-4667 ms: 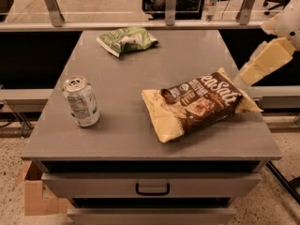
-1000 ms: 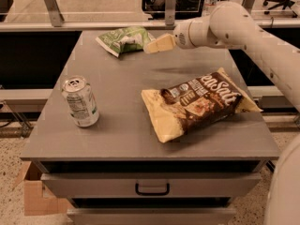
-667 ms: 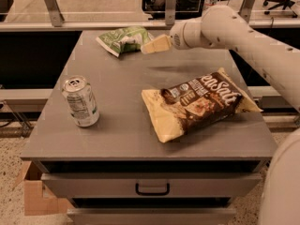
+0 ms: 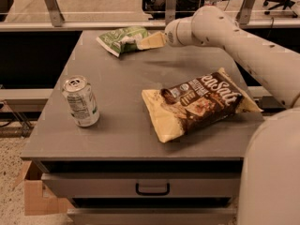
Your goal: Move green jalapeno chip bag near brown chip bag
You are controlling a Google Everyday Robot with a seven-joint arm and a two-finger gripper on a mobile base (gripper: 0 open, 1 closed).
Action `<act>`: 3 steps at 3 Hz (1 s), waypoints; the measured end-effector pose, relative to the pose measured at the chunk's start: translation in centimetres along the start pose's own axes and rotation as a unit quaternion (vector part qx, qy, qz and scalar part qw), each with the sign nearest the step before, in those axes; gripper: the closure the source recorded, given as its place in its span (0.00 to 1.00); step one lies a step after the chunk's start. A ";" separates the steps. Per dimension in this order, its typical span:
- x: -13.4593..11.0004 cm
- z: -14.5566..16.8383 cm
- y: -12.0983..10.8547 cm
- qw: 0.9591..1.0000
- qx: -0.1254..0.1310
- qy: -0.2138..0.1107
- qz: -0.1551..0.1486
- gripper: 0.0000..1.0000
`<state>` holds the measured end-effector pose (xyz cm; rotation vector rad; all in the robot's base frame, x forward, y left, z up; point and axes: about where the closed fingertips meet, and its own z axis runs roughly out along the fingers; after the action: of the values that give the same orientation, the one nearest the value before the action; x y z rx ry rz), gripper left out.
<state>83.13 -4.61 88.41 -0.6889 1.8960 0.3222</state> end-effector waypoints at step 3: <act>0.9 3.5 -0.5 0.997 -0.068 0.026 -0.004 0.00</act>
Offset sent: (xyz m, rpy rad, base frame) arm 0.0277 -0.0053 -0.0100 0.0097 0.1041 0.1023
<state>85.73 -3.48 86.20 -0.8020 1.9327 0.4344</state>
